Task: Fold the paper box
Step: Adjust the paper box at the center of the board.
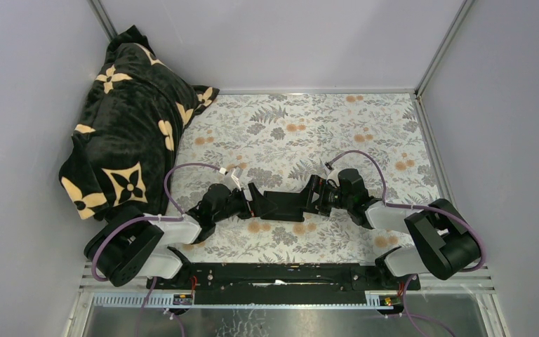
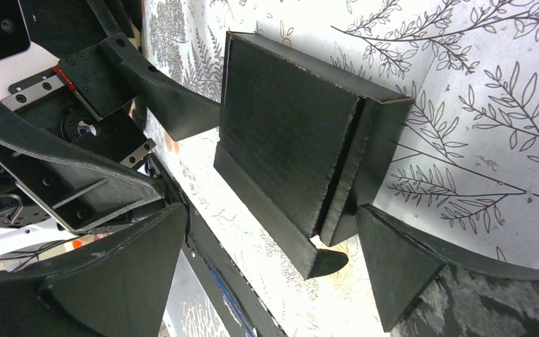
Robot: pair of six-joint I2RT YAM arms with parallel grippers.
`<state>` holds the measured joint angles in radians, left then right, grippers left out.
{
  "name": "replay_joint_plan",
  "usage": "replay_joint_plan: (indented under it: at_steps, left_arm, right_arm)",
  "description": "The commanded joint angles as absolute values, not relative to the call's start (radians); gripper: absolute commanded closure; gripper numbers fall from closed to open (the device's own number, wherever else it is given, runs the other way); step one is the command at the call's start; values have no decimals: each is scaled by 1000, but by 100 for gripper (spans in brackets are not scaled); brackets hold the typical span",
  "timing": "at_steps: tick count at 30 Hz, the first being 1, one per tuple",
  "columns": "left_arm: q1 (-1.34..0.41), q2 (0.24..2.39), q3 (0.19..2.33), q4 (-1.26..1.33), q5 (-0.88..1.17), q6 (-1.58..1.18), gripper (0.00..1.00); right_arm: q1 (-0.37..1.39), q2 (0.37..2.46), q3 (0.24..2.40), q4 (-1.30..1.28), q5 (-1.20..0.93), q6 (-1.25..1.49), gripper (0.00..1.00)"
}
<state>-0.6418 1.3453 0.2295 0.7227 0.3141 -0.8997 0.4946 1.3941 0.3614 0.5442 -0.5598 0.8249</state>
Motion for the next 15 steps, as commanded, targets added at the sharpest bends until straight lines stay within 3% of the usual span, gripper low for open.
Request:
replay_joint_plan:
  at_steps: [1,15]
  left_arm:
    - [-649,1330,243,785,323,-885,1]
    - [-649,1308,237,779,326,-893,1]
  right_arm:
    - [493,1401,396,607,-591,837,0]
    - [494,1372,395,596,-593,844,0]
